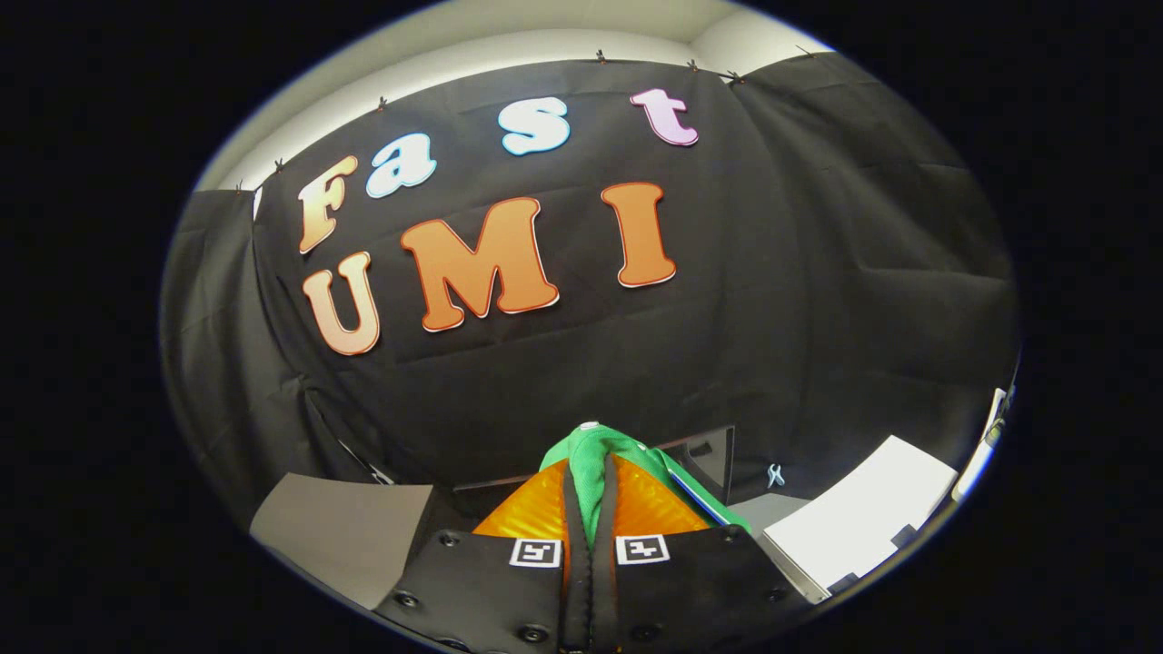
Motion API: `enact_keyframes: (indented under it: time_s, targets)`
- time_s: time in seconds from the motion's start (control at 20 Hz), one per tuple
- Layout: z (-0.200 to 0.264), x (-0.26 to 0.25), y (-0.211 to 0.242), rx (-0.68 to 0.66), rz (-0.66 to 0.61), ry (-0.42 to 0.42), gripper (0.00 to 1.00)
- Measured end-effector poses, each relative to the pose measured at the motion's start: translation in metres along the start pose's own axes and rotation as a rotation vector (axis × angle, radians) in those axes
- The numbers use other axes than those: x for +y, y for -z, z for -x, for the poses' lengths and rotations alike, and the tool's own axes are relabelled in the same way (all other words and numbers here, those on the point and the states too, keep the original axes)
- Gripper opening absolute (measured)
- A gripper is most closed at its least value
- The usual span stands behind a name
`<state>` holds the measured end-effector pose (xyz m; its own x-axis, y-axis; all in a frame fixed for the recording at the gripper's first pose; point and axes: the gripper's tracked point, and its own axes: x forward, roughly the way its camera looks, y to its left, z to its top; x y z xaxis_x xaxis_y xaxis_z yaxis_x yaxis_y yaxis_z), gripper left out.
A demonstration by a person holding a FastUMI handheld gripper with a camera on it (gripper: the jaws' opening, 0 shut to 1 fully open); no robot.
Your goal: Put the clothes into the washing machine and then close the washing machine lid.
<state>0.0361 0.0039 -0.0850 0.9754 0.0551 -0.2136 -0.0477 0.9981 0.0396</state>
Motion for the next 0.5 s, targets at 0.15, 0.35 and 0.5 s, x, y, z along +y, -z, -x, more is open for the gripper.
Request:
enact_keyframes:
  time_s: [0.15, 0.35, 0.5]
  targets:
    - [-0.007, 0.001, 0.027, 0.044, 0.000, -0.010, 0.09]
    - [-0.021, -0.009, 0.068, 0.109, 0.026, 0.001, 0.09]
    - [-0.036, -0.016, 0.101, 0.157, 0.049, 0.015, 0.09]
